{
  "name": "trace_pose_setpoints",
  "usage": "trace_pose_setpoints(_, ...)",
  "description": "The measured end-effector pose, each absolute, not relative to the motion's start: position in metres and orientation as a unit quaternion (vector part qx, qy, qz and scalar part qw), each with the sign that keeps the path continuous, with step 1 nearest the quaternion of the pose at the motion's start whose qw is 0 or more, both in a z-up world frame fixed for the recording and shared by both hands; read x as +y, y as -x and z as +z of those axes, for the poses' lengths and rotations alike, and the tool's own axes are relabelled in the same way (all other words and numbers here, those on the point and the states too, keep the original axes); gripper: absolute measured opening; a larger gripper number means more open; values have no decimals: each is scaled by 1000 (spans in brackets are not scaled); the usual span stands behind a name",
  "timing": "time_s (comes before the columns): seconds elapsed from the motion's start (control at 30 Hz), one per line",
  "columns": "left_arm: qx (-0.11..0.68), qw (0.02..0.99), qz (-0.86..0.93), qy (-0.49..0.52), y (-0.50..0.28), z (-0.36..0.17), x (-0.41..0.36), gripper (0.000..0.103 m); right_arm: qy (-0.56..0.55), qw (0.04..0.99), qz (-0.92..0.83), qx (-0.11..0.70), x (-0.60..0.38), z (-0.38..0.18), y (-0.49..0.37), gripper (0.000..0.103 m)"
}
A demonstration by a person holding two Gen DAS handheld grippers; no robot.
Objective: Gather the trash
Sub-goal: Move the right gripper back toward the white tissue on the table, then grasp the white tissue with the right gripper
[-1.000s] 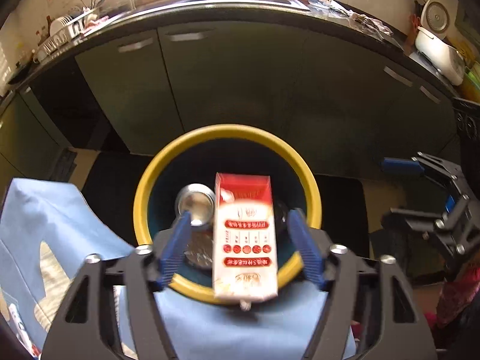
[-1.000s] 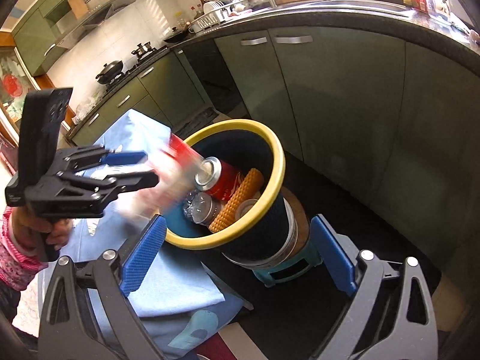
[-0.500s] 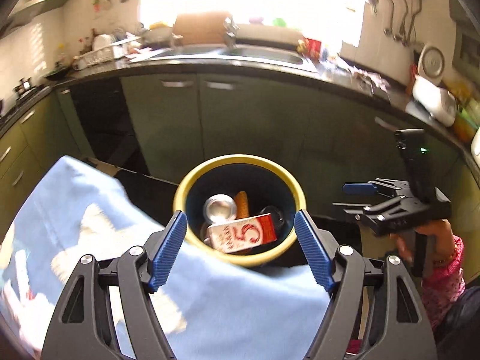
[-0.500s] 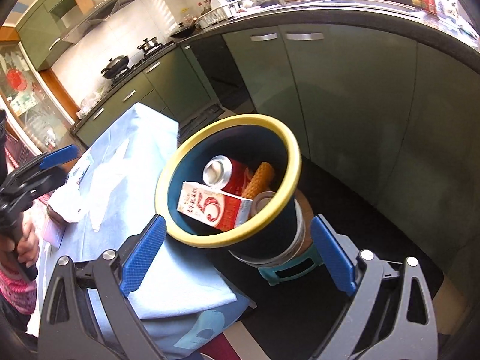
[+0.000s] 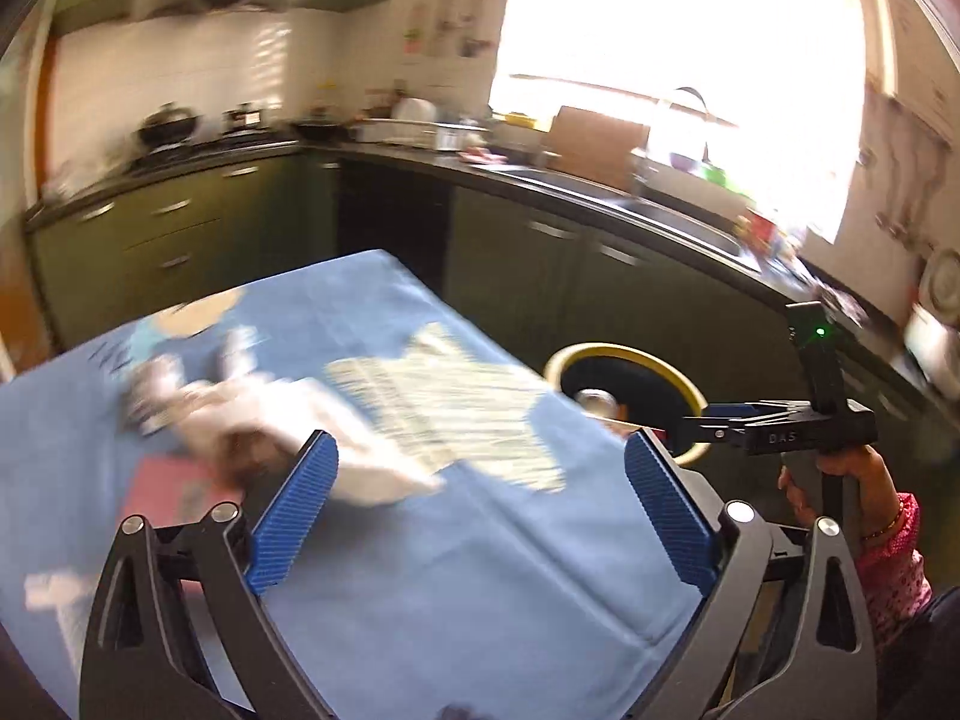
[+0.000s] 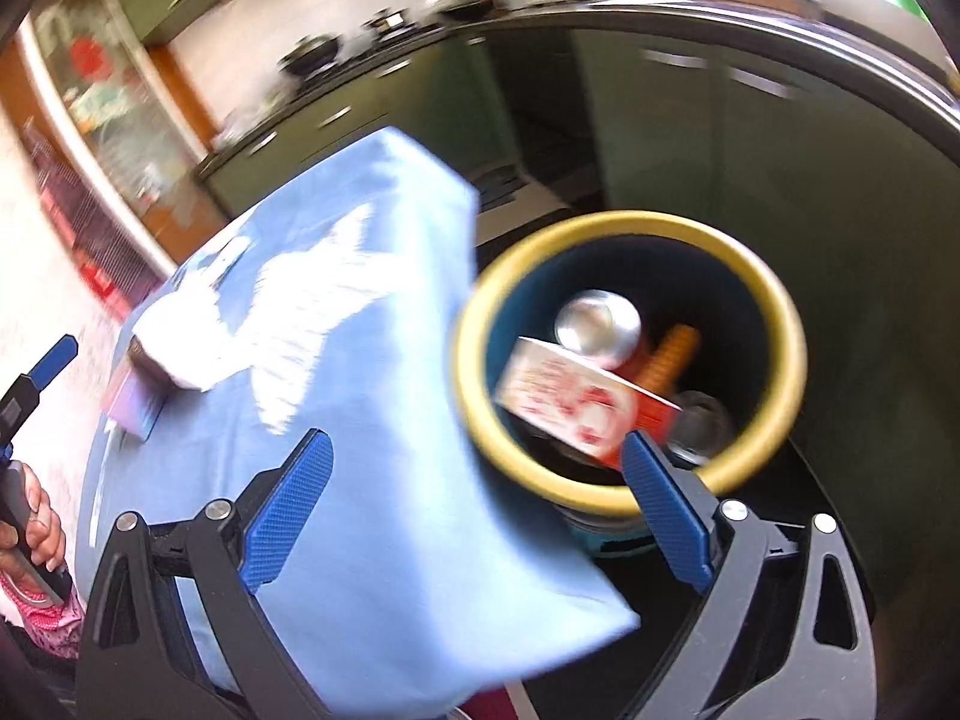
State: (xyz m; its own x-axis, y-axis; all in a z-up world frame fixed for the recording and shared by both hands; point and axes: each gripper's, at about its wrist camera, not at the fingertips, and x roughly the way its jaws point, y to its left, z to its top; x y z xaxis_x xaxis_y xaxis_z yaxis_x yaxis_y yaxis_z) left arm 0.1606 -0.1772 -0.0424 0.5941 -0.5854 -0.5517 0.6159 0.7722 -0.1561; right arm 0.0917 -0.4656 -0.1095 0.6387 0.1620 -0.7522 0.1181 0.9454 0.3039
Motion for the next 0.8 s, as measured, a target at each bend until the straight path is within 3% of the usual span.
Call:
trace_pose_setpoints(0.27, 307, 928, -208, 27, -155, -60, -48, 98, -83, 888, 123, 435, -359, -95, -149, 92)
trace_pose_setpoints(0.47, 306, 937, -164, 49, -152, -72, -3, 98, -49, 884, 184, 427, -302, -81, -175, 91)
trace_pose_setpoints(0.63, 310, 936, -155, 59, -150, -79, 11, 98, -50, 873, 212, 437, -275, -81, -194, 76)
trace_pose_setpoints(0.8, 314, 934, -157, 61, -155, -86, 11, 98, -40, 864, 203, 458, -265, -94, -208, 72)
